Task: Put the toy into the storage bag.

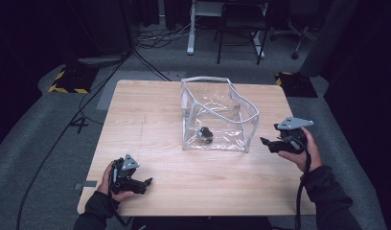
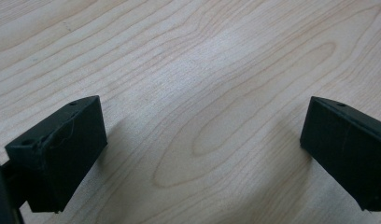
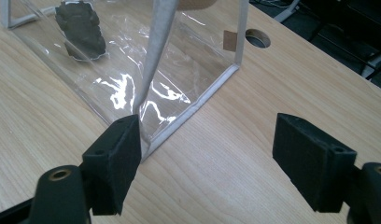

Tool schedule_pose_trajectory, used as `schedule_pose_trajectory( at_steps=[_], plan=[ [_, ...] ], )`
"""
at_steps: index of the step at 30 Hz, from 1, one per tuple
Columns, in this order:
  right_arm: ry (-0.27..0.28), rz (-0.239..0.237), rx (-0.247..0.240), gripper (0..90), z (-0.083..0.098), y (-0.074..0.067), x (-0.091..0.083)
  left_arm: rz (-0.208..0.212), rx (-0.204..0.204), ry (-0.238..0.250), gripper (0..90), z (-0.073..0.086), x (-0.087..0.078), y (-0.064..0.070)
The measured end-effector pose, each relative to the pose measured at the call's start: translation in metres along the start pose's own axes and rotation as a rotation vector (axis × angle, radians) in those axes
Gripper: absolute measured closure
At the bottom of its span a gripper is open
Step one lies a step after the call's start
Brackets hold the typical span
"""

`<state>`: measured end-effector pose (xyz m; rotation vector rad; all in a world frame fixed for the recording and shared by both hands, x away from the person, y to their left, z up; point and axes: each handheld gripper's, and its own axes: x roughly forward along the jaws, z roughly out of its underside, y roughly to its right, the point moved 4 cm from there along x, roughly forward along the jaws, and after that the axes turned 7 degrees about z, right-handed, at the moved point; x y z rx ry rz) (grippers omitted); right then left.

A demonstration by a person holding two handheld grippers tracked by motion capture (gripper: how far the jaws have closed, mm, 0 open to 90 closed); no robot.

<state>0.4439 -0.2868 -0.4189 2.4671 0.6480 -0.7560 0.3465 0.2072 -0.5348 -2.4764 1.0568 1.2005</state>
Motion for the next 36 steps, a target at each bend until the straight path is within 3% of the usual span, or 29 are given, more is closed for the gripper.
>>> schedule_pose_trajectory(
  at_steps=[7,8,11,20,22,24,28,29,36],
  plan=[
    [-0.009,-0.005,0.006,24.4,0.009,-0.006,0.001,0.000,0.000,0.000,0.6,0.000,0.000,0.000],
    [-0.011,-0.009,-0.014,24.4,0.011,-0.005,0.001,0.000,0.000,-0.001,0.7,0.000,0.000,0.000],
    [-0.012,-0.012,0.006,24.4,0.015,-0.008,0.002,0.001,0.000,0.000,0.6,0.000,0.000,0.000],
    [-0.018,-0.031,-0.024,24.4,0.028,-0.013,0.002,0.000,0.000,-0.001,0.7,0.000,0.000,0.000],
    [-0.022,-0.033,-0.003,24.4,0.031,-0.015,0.002,0.000,0.000,0.000,0.7,0.000,0.000,0.000],
    [-0.026,-0.033,-0.030,24.4,0.034,-0.015,0.003,0.000,0.000,0.000,0.7,0.000,0.000,0.000],
    [-0.044,-0.038,-0.013,24.3,0.040,-0.018,0.003,0.000,0.000,0.000,0.7,0.000,0.000,0.000],
    [-0.043,-0.039,-0.030,24.3,0.042,-0.018,0.004,0.000,0.000,-0.001,0.7,0.000,0.000,0.000],
    [-0.059,-0.051,-0.030,24.3,0.052,-0.023,0.002,0.000,0.000,0.000,0.7,0.000,0.000,0.000]
  ],
)
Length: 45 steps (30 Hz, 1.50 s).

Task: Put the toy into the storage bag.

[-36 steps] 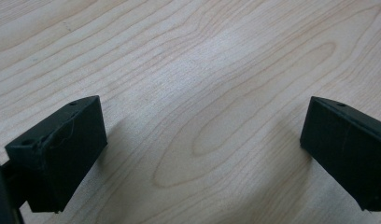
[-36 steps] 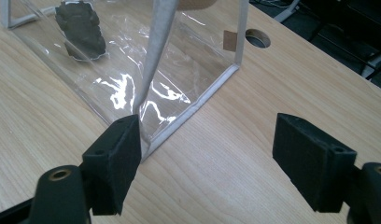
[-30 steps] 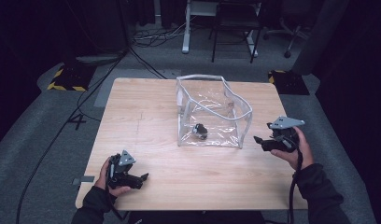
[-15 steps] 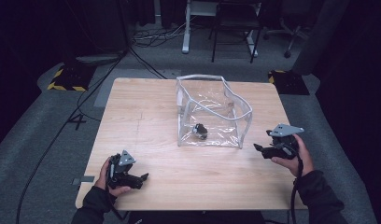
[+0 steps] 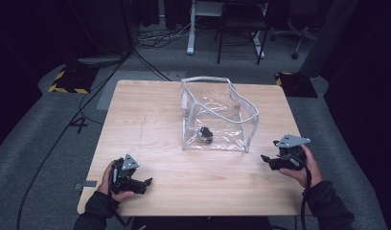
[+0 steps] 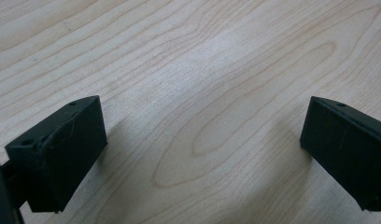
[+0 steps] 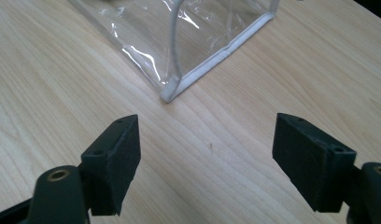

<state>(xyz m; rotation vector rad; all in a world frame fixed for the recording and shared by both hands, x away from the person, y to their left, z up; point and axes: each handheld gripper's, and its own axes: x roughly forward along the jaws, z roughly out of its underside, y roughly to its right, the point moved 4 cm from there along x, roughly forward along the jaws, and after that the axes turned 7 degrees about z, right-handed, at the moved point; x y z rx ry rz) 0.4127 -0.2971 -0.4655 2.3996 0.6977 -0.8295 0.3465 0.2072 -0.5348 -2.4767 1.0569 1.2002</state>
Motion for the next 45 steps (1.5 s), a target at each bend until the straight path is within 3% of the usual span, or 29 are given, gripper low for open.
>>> schedule_pose_trajectory(
  at_steps=[14,32,42,45],
  plan=[
    [-0.027,-0.018,-0.011,24.3,0.020,-0.011,0.001,0.000,0.000,-0.001,0.6,0.000,0.000,0.000],
    [-0.063,-0.060,0.013,23.1,0.056,-0.016,-0.002,0.000,0.000,0.000,0.7,0.000,0.000,0.000],
    [-0.065,-0.081,0.051,22.5,0.074,-0.015,-0.004,0.000,0.000,0.000,0.7,0.000,0.000,0.000],
    [-0.053,-0.100,0.098,22.3,0.082,-0.011,-0.007,-0.002,0.001,0.000,0.6,0.000,0.000,0.000]
  ],
)
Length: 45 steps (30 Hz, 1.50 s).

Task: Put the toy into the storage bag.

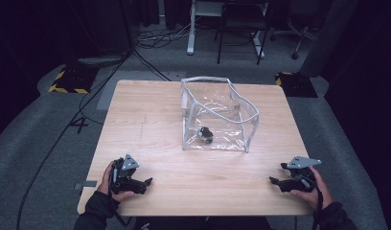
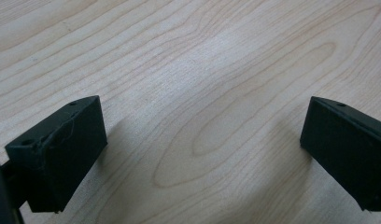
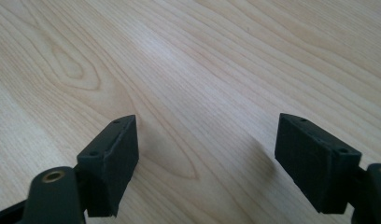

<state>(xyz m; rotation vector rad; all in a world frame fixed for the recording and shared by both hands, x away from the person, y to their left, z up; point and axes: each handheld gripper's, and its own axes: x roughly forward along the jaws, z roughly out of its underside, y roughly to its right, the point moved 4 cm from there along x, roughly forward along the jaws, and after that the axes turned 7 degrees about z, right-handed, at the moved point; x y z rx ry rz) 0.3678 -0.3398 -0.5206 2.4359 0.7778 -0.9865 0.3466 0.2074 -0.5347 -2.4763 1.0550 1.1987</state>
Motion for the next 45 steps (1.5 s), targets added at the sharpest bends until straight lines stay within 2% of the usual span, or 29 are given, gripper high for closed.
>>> schedule_pose_trajectory(
  at_steps=[6,9,13,15,20,35,40,45],
  plan=[
    [0.014,-0.007,0.029,20.8,0.009,0.003,-0.004,0.000,0.000,-0.001,0.6,0.000,0.000,0.000],
    [0.042,-0.006,0.075,17.9,0.017,0.006,-0.006,-0.005,0.004,-0.001,0.6,0.000,0.000,0.000],
    [0.077,0.013,0.098,16.2,0.026,0.011,-0.008,-0.007,0.005,0.002,0.6,-0.001,0.000,-0.001],
    [0.077,0.028,0.119,16.1,0.029,0.014,-0.011,-0.005,-0.001,0.001,0.6,-0.001,0.000,0.000],
    [0.074,0.050,0.139,16.2,0.035,0.019,-0.015,-0.003,-0.002,-0.004,0.5,-0.001,0.000,-0.001],
    [0.073,0.060,0.133,16.2,0.035,0.020,-0.015,-0.008,0.004,-0.001,0.6,-0.001,0.000,-0.001],
    [0.072,0.063,0.154,16.3,0.034,0.020,-0.014,-0.009,0.003,0.001,0.6,-0.001,0.001,-0.001],
    [0.076,0.065,0.151,16.6,0.033,0.021,-0.013,-0.008,0.005,0.000,0.6,-0.001,0.001,-0.001]
  ],
)
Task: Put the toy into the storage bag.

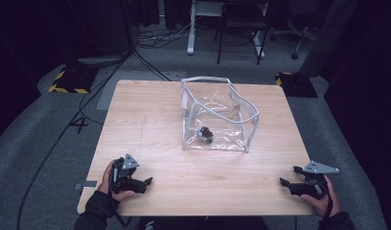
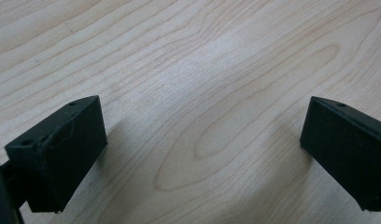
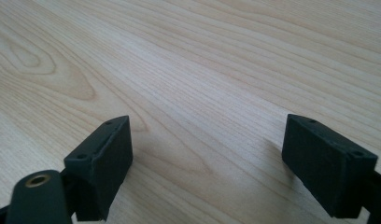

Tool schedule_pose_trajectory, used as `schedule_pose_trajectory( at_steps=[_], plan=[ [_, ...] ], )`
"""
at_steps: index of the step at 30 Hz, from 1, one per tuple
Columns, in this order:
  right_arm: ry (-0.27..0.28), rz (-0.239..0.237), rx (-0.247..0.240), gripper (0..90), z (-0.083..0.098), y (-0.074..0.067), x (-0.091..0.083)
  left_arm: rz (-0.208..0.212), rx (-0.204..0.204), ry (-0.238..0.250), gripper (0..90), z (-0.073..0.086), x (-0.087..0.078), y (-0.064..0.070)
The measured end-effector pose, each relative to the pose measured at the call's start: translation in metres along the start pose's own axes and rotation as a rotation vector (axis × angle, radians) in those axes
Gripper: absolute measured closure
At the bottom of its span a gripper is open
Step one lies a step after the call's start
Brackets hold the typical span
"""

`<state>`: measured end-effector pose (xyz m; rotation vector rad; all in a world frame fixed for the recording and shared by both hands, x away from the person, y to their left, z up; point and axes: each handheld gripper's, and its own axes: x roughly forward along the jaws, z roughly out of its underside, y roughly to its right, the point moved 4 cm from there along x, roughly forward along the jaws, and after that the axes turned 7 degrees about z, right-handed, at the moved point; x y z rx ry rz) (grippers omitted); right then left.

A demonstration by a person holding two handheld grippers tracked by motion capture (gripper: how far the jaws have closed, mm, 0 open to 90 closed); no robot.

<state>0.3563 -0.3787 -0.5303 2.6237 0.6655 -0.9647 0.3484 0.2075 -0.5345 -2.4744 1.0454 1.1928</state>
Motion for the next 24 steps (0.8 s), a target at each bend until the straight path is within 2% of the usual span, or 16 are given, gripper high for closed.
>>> schedule_pose_trajectory(
  at_steps=[22,24],
  plan=[
    [0.000,-0.001,-0.002,16.6,0.0001,0.0003,-0.0001,0.003,-0.001,-0.003,0.5,-0.0001,-0.0002,-0.0001],
    [0.000,-0.002,-0.003,16.6,0.0001,0.0003,-0.0002,-0.008,0.003,-0.003,0.4,-0.0004,-0.0006,-0.0009]
  ],
)
